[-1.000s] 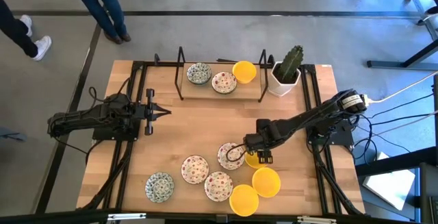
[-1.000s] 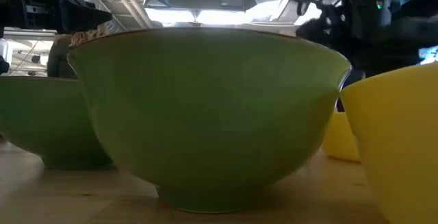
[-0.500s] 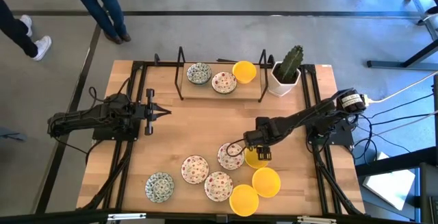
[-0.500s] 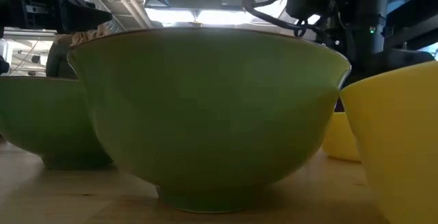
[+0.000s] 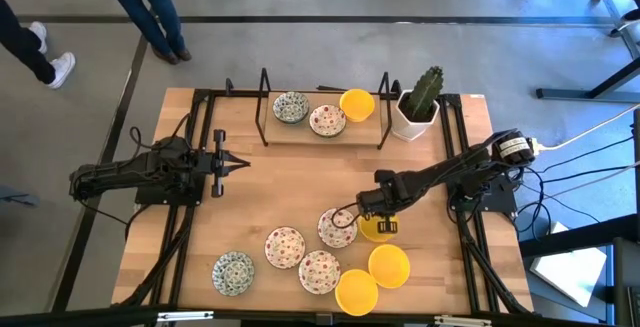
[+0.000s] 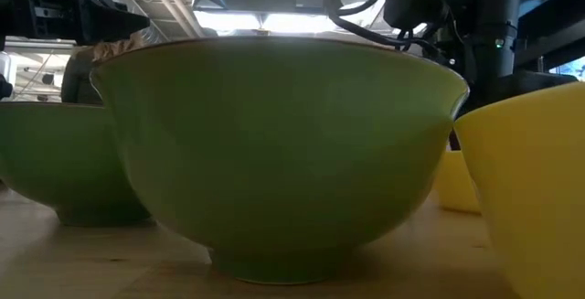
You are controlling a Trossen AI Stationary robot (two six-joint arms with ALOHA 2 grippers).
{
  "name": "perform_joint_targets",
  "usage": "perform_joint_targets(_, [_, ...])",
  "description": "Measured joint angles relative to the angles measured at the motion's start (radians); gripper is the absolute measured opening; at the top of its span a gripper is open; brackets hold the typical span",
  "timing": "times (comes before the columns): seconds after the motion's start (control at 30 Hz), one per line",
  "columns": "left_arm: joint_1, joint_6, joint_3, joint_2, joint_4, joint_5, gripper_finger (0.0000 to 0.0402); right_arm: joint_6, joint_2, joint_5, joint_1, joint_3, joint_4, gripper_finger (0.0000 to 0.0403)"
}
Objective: Pick & Place Mini bowls
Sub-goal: Stack the yellow bowl on the yellow bowl on the shelf
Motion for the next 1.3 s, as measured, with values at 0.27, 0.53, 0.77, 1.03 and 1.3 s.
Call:
perform_joint_targets(0.27, [0.000,0.000,0.000,0.000,0.000,0.000,0.0005,-0.003,-0.003,-0.047,-0.045,0.009,-0.032,0.0023])
perform_joint_targets(0.53, [0.000,0.000,0.000,0.000,0.000,0.000,0.0005,-0.079,-0.061,-0.042,-0.062,0.052,-0.059,0.0007])
perform_joint_targets(0.77, [0.000,0.000,0.000,0.000,0.000,0.000,0.0006,-0.127,-0.281,-0.039,-0.074,0.032,-0.035,0.0006])
perform_joint_targets(1.03, [0.000,0.000,0.000,0.000,-0.001,0.000,0.0004,-0.178,-0.626,-0.117,-0.166,-0.133,0.133,0.0007])
perform_joint_targets(1.3, [0.000,0.000,0.000,0.000,0.000,0.000,0.0008,-0.221,-0.962,-0.286,-0.264,-0.411,0.564,0.0007])
